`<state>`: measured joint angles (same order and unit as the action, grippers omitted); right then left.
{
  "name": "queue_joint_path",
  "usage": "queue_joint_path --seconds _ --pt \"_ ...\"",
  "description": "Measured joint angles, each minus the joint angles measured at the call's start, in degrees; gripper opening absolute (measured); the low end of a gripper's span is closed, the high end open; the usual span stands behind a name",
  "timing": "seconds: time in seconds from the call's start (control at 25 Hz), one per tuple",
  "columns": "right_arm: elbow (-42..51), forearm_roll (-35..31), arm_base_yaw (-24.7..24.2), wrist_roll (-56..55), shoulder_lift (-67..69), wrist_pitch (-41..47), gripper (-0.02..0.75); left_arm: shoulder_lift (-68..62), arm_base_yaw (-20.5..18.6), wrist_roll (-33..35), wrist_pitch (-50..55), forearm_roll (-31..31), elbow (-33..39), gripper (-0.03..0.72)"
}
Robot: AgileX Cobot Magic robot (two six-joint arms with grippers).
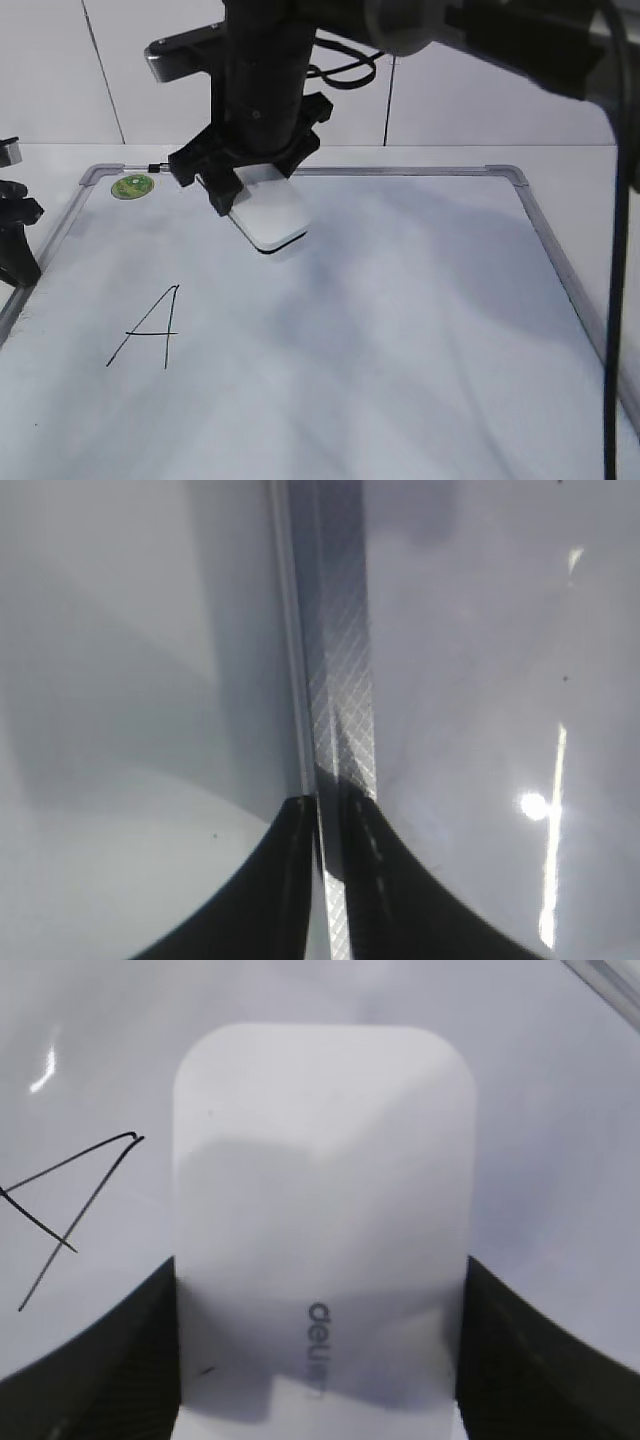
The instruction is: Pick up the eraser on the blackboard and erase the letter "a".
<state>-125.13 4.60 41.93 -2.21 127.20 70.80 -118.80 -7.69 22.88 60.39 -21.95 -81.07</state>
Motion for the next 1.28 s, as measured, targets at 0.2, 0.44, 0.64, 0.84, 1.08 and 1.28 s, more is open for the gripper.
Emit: queue_joint_path --seconds 0.2,0.44,0.64,0.84,1.08,1.28 --pt "7.1 2.6 -0.9 -0.9 -4.9 0.1 0.561 0.0 0.0 0.0 0.0 0.0 0.0 0.074" --pt "19.8 3.4 -7.2 -3.3 -12.0 0.1 0.561 0.0 0.0 0.0 -0.1 0.0 0.0 0.074" --pt "30.1 2.8 -17.1 -3.9 -16.1 0.0 0.561 0.0 0.0 0.0 -0.1 0.0 0.0 0.074" --pt "36.5 2.8 -25.9 -6.8 -17.6 -2.6 0.561 0.0 0.0 0.0 -0.1 0.0 0.0 0.074" --pt "40.8 2.8 -29.6 -9.8 -17.6 -7.1 0.561 0.0 0.0 0.0 -0.1 0.0 0.0 0.075" --pt "44.3 2.8 -30.6 -10.8 -17.4 -12.3 0.561 0.0 0.0 0.0 -0.1 0.0 0.0 0.078"
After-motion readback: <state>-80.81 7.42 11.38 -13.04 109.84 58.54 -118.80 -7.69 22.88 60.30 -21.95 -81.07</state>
